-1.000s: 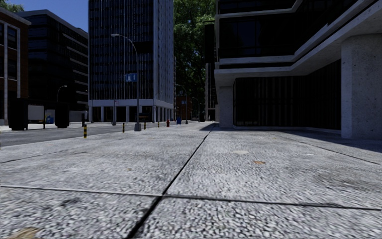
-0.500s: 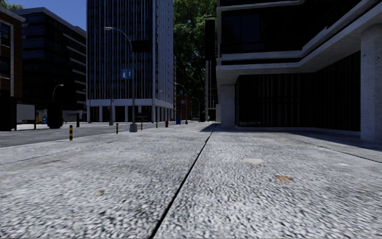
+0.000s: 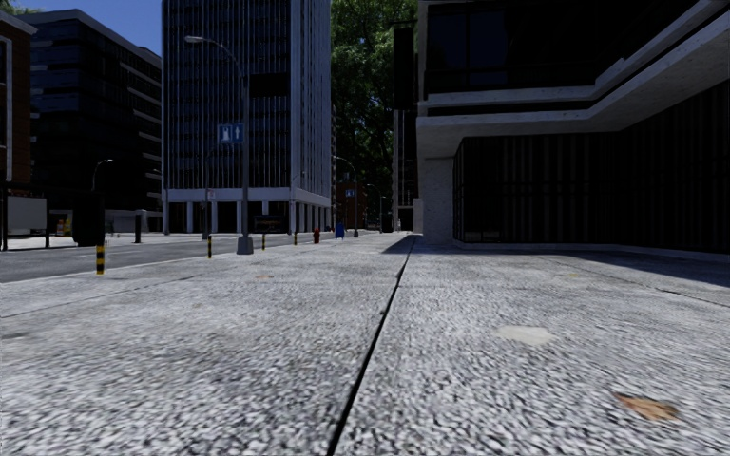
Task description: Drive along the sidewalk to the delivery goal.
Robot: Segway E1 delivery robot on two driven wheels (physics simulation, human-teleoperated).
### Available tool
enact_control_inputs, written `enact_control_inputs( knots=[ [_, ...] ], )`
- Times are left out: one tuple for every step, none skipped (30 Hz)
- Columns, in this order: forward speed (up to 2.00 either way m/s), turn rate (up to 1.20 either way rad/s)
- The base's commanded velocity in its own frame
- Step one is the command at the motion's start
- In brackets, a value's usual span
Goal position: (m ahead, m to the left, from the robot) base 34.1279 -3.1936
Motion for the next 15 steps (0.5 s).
enact_control_inputs(
  knots=[
    [1.90,0.00],
    [1.90,0.00],
    [1.90,0.00],
    [1.90,0.00],
    [1.90,0.00],
    [1.90,0.00],
    [1.90,0.00],
    [1.90,0.00],
    [1.90,0.00],
    [1.90,0.00],
    [1.90,0.00],
    [1.90,0.00],
    [1.90,0.00],
    [1.90,0.00],
    [1.90,0.00]
  ],
)
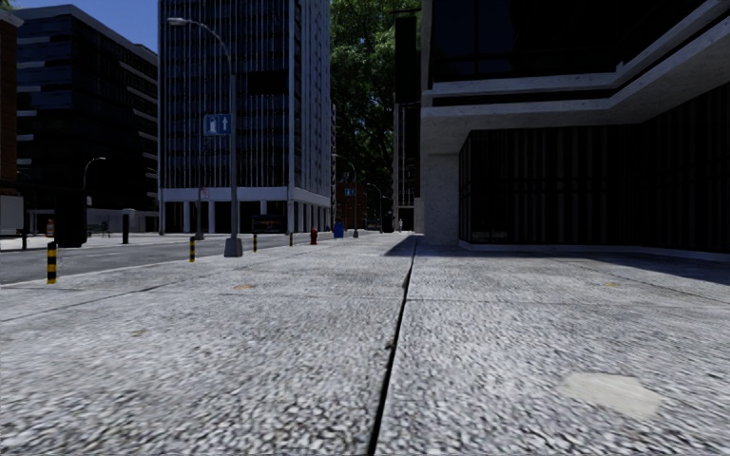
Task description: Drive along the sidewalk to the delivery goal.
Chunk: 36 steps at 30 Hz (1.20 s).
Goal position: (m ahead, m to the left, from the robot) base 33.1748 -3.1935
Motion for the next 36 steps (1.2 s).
enact_control_inputs(
  knots=[
    [1.90,0.00],
    [1.90,0.00],
    [1.90,0.00],
    [1.90,0.00],
    [1.90,0.00],
    [1.90,0.00],
    [1.90,0.00],
    [1.90,0.00],
    [1.90,0.00],
    [1.90,0.00],
    [1.90,0.00],
    [1.90,0.00],
    [1.90,0.00],
    [1.90,0.00],
    [1.90,0.00],
    [1.90,0.00],
    [1.90,0.00],
    [1.90,0.00],
    [1.90,0.00],
    [1.90,0.00],
    [1.90,0.00],
    [1.90,0.00],
    [1.90,0.00],
    [1.90,0.00],
    [1.90,0.00],
    [1.90,0.00],
    [1.90,0.00],
    [1.90,0.00],
    [1.90,0.00],
    [1.90,0.00],
    [1.90,0.00],
    [1.91,0.00],
    [1.92,0.00],
    [2.00,0.00],
    [2.00,0.00],
    [2.00,0.00]
  ],
)
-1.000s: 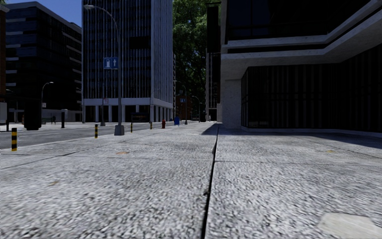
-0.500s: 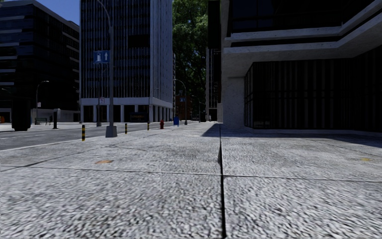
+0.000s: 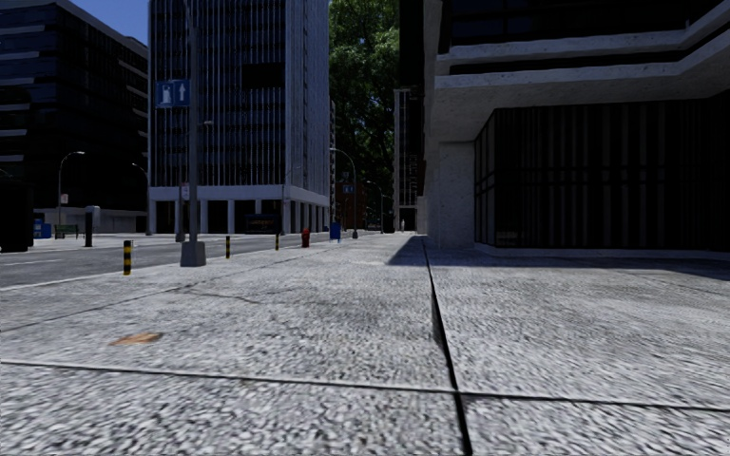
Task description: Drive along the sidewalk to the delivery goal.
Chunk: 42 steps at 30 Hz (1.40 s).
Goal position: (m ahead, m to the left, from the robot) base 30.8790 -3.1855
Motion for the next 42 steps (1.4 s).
enact_control_inputs(
  knots=[
    [2.00,0.00],
    [2.00,0.00],
    [2.00,0.00],
    [2.00,0.00],
    [2.00,0.00],
    [2.00,0.00],
    [2.00,0.00],
    [2.00,0.00],
    [2.00,0.00],
    [2.00,0.00],
    [2.00,0.00],
    [2.00,0.00],
    [2.00,0.00],
    [2.00,0.00],
    [2.00,0.00],
    [2.00,0.00],
    [2.00,0.00],
    [2.00,0.00],
    [2.00,0.00],
    [2.00,0.00],
    [2.00,0.00],
    [2.00,0.00],
    [2.00,0.00],
    [2.00,0.00],
    [2.00,0.00],
    [2.00,0.00],
    [2.00,0.00],
    [2.00,0.00],
    [2.00,0.00],
    [2.00,0.00],
    [2.00,0.00],
    [2.00,0.00],
    [2.00,0.00],
    [2.00,0.00],
    [2.00,0.00],
    [2.00,0.00],
    [2.00,0.00],
    [2.00,0.00],
    [2.00,0.00],
    [2.00,0.00],
    [2.00,0.00],
    [2.00,0.00]
  ],
)
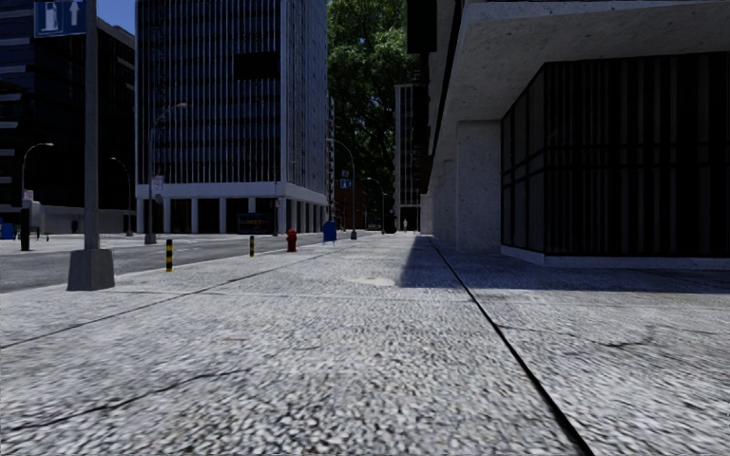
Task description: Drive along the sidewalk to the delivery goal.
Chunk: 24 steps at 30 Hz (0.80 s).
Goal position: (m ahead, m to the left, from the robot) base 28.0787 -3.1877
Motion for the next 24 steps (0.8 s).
enact_control_inputs(
  knots=[
    [2.00,0.00],
    [2.00,0.00],
    [2.00,0.00],
    [2.00,0.00],
    [2.00,0.00],
    [2.00,0.00],
    [2.00,0.00],
    [2.00,0.00],
    [2.00,0.00],
    [2.00,0.00],
    [2.00,0.00],
    [2.00,0.00],
    [2.00,0.00],
    [2.00,0.00],
    [2.00,0.00],
    [2.00,0.00],
    [2.00,0.00],
    [2.00,0.00],
    [2.00,0.00],
    [2.00,0.00],
    [2.00,0.00],
    [2.00,0.00],
    [2.00,0.00],
    [2.00,0.00]
  ],
)
